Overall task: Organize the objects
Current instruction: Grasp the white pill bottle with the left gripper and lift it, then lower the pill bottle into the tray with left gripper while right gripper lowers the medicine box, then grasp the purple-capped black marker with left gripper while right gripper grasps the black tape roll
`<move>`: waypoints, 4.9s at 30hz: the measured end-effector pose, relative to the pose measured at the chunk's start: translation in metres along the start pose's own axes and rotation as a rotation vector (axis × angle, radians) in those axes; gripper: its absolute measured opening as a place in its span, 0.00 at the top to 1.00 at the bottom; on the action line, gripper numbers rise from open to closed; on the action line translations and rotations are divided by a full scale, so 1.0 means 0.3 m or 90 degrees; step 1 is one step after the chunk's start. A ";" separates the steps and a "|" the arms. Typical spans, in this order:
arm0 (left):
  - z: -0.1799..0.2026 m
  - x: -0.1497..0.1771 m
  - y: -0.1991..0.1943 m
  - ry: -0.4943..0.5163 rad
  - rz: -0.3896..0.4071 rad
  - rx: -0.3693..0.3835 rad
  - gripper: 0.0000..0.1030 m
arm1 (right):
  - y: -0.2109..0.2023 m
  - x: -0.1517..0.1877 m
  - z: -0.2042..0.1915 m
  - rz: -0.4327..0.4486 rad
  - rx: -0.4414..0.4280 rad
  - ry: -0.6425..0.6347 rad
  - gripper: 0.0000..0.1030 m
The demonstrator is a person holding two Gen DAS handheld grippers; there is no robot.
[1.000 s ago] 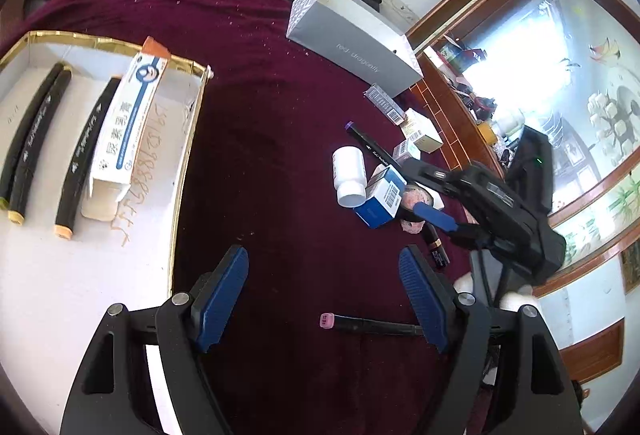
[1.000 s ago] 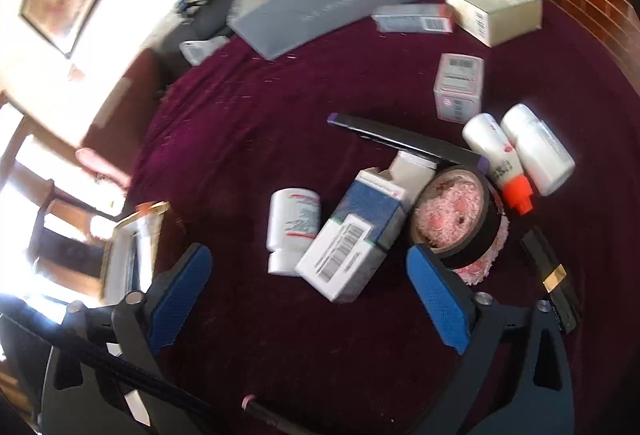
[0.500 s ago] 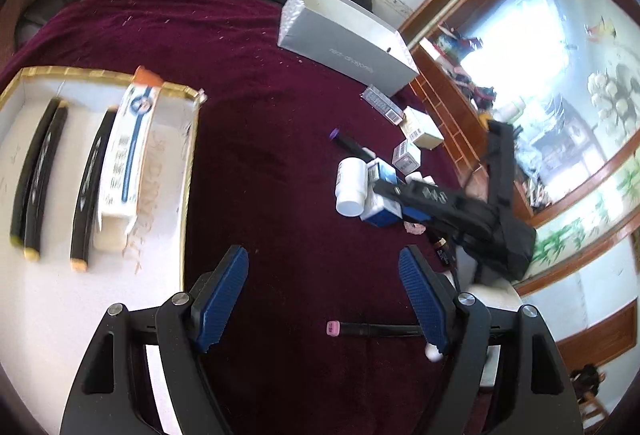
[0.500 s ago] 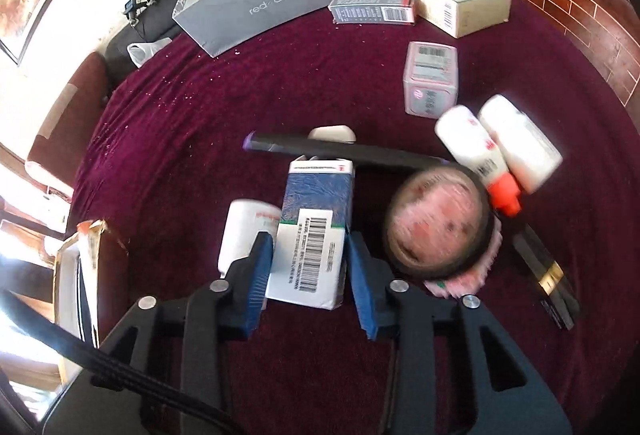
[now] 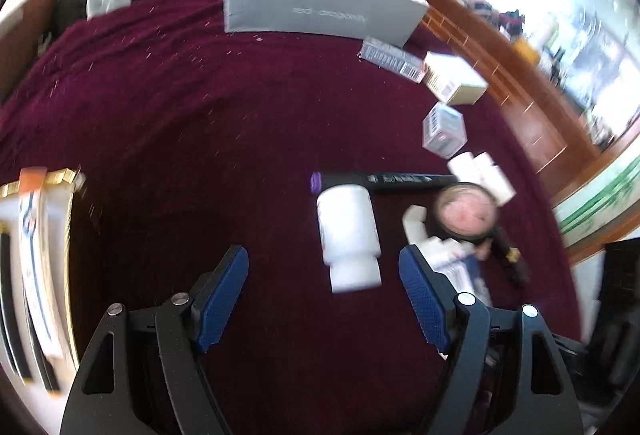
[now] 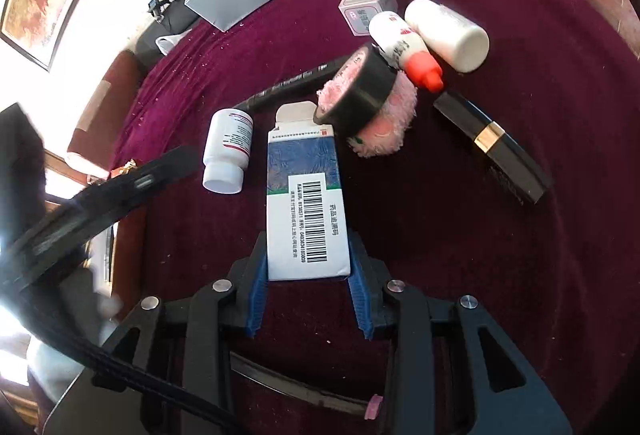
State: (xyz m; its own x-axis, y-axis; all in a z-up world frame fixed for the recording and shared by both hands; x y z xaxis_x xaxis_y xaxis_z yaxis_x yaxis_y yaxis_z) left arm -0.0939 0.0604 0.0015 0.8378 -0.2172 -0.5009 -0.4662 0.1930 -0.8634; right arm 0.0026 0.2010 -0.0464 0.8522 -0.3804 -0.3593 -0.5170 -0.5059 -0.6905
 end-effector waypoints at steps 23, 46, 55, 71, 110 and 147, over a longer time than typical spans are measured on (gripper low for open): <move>-0.056 0.049 -0.017 -0.022 -0.012 0.044 0.71 | 0.022 -0.061 -0.034 0.007 0.027 -0.017 0.57; -0.358 0.281 -0.401 -0.115 0.089 0.137 0.70 | -0.015 0.016 -0.205 0.050 0.169 -0.156 0.69; -0.689 0.325 -0.528 -0.171 0.141 0.030 0.70 | -0.027 0.068 -0.493 0.023 0.038 -0.217 0.69; -1.087 0.297 -0.313 -0.230 0.073 -0.088 0.70 | 0.443 0.122 -0.902 -0.127 -0.102 -0.223 0.69; -1.117 0.272 -0.448 -0.352 0.134 0.031 0.37 | 0.667 0.109 -0.948 -0.121 -0.066 -0.191 0.57; -0.162 0.317 -0.366 -0.119 0.024 0.168 0.36 | -0.088 -0.045 -0.041 -0.005 -0.084 -0.054 0.29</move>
State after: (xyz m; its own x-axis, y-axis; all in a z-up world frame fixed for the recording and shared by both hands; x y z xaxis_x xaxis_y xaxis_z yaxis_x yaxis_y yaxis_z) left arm 0.0232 -0.0281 0.0458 0.8706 -0.0303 -0.4910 -0.4283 0.4444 -0.7868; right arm 0.0038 0.2100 -0.0156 0.8575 -0.3118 -0.4092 -0.5110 -0.6088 -0.6069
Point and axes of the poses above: each gripper's, at about its wrist camera, not at the fingertips, and y roughly the way its jaws point, z to its right, x to its underside, the point moved 5 cm from there along y, roughly the way its jaws point, and after that the axes turned 9 degrees about -x, right-handed, at the moved point
